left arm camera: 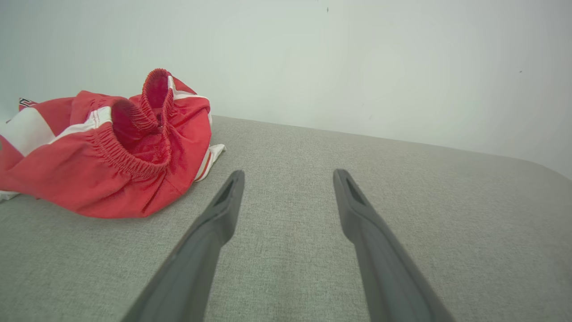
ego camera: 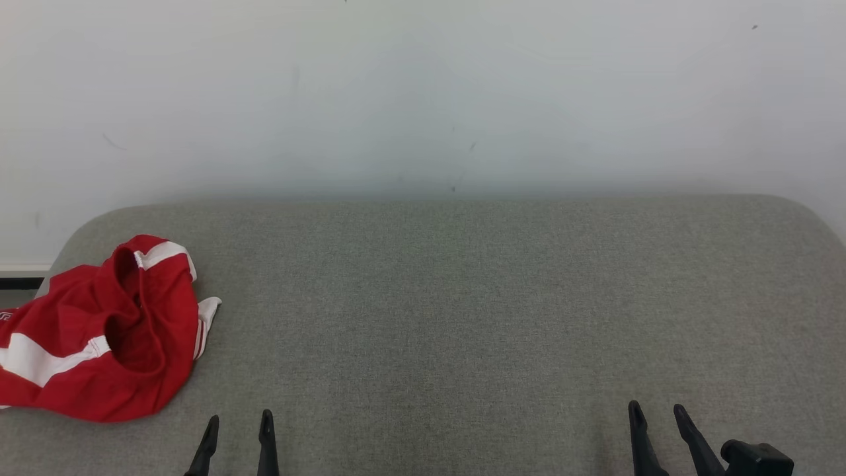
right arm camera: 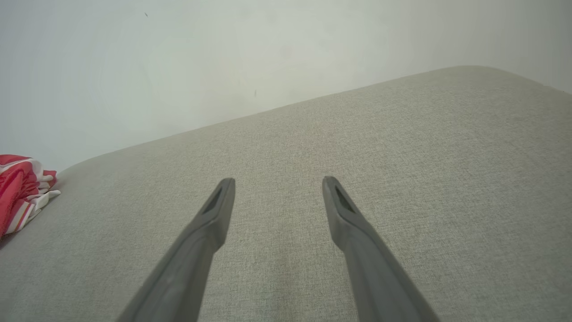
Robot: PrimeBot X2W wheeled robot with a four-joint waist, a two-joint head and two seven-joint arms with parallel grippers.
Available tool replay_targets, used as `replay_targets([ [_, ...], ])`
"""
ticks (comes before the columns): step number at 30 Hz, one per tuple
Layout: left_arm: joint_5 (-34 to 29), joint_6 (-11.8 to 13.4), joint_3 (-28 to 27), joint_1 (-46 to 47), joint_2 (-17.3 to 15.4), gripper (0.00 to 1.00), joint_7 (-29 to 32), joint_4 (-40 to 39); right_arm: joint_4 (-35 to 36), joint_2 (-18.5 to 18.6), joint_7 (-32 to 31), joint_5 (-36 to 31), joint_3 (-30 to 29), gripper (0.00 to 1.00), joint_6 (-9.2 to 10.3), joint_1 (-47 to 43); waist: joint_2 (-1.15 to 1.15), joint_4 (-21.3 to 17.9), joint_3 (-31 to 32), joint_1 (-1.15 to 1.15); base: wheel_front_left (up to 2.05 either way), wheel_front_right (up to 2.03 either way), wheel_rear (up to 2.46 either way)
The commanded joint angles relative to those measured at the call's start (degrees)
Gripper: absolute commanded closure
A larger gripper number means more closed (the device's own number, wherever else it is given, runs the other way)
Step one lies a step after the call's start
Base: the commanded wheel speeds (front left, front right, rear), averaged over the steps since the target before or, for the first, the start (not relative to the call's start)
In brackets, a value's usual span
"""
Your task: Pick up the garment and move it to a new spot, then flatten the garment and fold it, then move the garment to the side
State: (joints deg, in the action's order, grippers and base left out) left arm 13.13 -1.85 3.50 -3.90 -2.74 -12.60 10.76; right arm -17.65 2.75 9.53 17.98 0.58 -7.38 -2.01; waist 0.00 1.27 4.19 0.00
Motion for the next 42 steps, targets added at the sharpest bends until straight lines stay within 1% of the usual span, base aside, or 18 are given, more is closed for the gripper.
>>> replay_targets([
  [1,-1.31,-0.04,0.13,-0.50,-0.25,0.00,-0.63,-0.19,0.34,0.19,-0.04,-1.54,0.02,0.00,-0.17,-0.58,0.00,0.03,0.04,0.00,0.00,0.00,0.00],
  [5,-2.83,-0.01,0.23,-0.53,-0.24,0.00,-1.10,-0.02,0.55,0.20,0.05,-4.01,-0.27,0.00,-0.18,-0.92,0.00,0.08,0.13,0.00,0.00,0.00,0.00],
  [16,-6.03,0.26,0.31,-0.72,-0.24,0.00,-2.22,0.47,0.74,0.20,0.92,-8.06,0.11,0.00,-0.20,-1.40,0.00,0.12,0.47,0.00,0.00,0.00,0.00],
  [21,-6.41,0.53,0.45,-0.91,-0.25,0.00,-2.69,0.89,0.86,0.21,1.30,-9.77,0.36,0.00,-0.20,-1.73,0.00,0.11,0.62,0.00,0.00,0.00,0.00],
  [31,-4.62,0.48,0.36,-0.54,-0.24,0.00,-2.65,1.40,0.32,0.21,1.64,-8.35,0.15,0.00,-0.20,-1.60,0.00,0.11,0.58,0.00,0.00,0.00,0.00],
  [36,-4.86,0.68,0.49,-0.34,-0.24,0.00,-2.65,1.68,0.22,0.21,1.83,-8.13,-0.03,0.00,-0.20,-1.65,0.00,0.38,0.59,0.00,0.00,0.00,0.00],
  [42,-5.26,1.03,0.76,0.31,-0.24,0.00,-2.66,2.10,0.21,0.18,2.04,-8.31,-0.09,0.00,-0.20,-1.65,0.00,3.07,0.64,0.00,0.00,0.00,0.00],
])
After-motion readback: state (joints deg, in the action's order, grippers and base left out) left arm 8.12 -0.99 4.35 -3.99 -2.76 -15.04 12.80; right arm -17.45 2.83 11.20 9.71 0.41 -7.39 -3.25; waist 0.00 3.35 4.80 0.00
